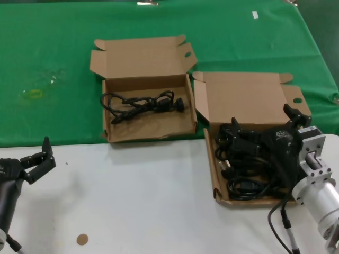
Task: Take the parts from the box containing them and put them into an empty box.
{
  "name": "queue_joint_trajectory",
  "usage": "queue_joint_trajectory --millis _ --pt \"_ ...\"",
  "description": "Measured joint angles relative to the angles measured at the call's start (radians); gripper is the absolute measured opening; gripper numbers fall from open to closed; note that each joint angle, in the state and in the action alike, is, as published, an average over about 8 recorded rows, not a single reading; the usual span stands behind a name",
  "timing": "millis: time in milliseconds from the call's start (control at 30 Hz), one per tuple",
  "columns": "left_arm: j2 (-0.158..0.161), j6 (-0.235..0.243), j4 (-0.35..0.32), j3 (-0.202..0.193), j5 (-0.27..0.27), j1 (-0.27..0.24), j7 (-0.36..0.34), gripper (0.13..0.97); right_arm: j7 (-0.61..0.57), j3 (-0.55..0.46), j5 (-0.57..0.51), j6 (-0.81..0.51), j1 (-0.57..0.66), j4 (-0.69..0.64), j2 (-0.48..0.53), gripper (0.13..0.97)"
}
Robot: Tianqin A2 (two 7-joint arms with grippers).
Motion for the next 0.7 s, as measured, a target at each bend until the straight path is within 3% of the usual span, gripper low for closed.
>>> queue_joint_trajectory --millis 700 --pt "0.000 0.000 0.000 0.000 0.000 0.000 0.000 0.966 0.000 0.000 0.000 0.000 0.000 0.000 0.000 0.966"
